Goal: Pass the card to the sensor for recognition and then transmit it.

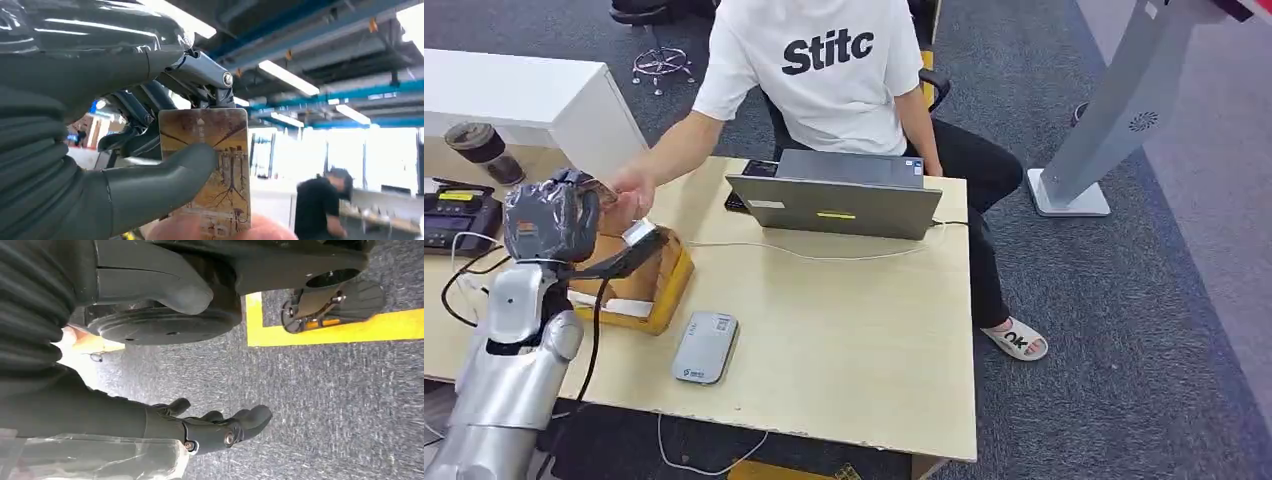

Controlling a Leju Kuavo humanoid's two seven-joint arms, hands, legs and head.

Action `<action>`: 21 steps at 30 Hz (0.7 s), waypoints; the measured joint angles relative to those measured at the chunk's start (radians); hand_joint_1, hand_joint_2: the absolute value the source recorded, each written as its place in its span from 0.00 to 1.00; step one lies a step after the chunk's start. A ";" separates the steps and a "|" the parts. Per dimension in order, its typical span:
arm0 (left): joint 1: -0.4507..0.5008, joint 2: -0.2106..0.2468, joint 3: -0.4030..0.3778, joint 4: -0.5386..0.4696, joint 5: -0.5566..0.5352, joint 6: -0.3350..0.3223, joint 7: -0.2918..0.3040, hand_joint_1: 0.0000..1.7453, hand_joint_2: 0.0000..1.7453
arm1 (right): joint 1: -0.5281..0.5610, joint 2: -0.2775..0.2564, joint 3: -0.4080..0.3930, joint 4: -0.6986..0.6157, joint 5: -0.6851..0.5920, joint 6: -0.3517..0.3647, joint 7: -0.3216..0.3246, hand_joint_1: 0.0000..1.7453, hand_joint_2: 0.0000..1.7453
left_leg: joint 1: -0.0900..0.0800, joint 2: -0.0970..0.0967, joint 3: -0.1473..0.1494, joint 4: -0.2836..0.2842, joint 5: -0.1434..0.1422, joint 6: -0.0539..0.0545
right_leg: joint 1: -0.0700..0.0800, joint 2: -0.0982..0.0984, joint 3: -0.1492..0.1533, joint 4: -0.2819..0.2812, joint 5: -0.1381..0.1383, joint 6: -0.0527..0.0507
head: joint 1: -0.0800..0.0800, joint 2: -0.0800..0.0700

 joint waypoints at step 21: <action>-0.134 -0.025 0.009 0.135 -0.054 0.030 0.026 0.00 1.00 | -0.011 0.000 0.021 0.000 0.006 0.002 0.014 0.00 1.00 | 0.000 0.000 0.000 0.000 0.000 0.000 | 0.000 0.000 0.000 0.000 0.000 0.000 | 0.000 0.000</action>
